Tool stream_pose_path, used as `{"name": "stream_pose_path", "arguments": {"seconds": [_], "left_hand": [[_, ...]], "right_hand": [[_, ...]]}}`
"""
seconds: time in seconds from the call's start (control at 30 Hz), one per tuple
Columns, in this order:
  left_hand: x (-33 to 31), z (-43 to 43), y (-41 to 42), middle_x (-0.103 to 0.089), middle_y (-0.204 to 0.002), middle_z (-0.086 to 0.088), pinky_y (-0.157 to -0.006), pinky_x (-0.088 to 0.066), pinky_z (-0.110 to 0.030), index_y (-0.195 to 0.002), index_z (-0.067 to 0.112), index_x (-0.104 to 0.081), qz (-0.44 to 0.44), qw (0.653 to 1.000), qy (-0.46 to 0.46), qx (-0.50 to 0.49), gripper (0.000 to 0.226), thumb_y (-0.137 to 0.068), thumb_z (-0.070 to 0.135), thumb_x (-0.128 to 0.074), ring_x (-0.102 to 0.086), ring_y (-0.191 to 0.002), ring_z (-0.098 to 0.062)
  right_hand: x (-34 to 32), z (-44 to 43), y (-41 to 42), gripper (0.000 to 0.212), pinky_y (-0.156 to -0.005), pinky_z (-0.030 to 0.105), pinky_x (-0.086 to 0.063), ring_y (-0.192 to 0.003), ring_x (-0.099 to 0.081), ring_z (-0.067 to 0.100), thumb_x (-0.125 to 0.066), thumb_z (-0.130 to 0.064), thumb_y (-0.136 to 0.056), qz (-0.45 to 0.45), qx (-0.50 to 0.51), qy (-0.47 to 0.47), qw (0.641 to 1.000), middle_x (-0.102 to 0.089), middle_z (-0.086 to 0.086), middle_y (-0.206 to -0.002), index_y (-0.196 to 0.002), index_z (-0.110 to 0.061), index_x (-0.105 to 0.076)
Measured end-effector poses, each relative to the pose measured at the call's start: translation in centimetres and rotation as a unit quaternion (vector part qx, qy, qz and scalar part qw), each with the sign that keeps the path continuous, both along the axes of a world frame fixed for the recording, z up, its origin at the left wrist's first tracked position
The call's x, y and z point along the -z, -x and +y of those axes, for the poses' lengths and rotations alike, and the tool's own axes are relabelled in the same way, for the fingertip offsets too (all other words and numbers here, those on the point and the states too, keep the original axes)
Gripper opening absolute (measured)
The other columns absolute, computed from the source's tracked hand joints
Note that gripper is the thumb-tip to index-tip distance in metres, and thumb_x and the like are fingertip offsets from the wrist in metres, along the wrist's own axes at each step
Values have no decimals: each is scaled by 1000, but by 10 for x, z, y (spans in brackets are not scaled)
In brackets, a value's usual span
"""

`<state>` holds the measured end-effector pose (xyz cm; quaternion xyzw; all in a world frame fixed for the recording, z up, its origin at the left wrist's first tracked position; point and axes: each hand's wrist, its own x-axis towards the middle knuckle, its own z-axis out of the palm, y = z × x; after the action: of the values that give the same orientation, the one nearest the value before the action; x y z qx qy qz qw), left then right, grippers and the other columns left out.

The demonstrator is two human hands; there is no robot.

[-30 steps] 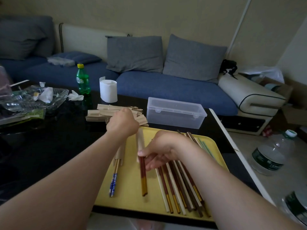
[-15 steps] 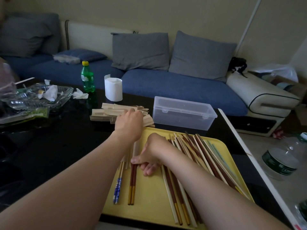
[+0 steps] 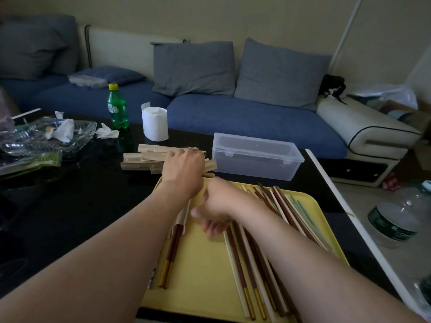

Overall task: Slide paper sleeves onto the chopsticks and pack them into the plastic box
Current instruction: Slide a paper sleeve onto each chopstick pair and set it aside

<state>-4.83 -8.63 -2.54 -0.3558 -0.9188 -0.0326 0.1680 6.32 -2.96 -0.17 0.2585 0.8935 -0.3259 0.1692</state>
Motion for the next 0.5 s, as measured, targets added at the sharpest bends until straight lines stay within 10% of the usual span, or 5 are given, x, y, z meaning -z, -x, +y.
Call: {"name": "stream_pose_path", "arguments": {"seconds": [0.2, 0.3, 0.5], "left_hand": [[-8, 3, -18, -53, -86, 5, -55, -37, -26, -109, 22, -50, -109, 991, -66, 28, 26, -93, 32, -68, -48, -67, -10], [-7, 4, -20, -54, -90, 3, -54, -41, -25, -117, 22, -48, -224, 968, -113, 32, 34, -92, 30, -70, -56, -73, -12], [-6, 3, -21, -67, -101, -16, -57, -57, -34, -123, 9, -49, -485, 860, -157, 14, 33, -97, 22, -64, -66, -68, -23]], "right_hand": [[-19, 35, -20, 16, -57, 25, -56, -69, -76, 18, -77, -7, -96, -61, 29, -104, 992, -83, 10, -83, -108, -5, -67], [-19, 34, -26, 19, -75, 24, -60, -72, -72, 15, -77, -15, -101, -145, 20, -55, 988, -83, 13, -102, -113, -1, -74], [-10, 20, -28, 20, -50, 15, -43, -47, -67, 6, -75, -24, -103, -167, 1, -62, 984, -75, 1, -74, -89, -11, -68]]}}
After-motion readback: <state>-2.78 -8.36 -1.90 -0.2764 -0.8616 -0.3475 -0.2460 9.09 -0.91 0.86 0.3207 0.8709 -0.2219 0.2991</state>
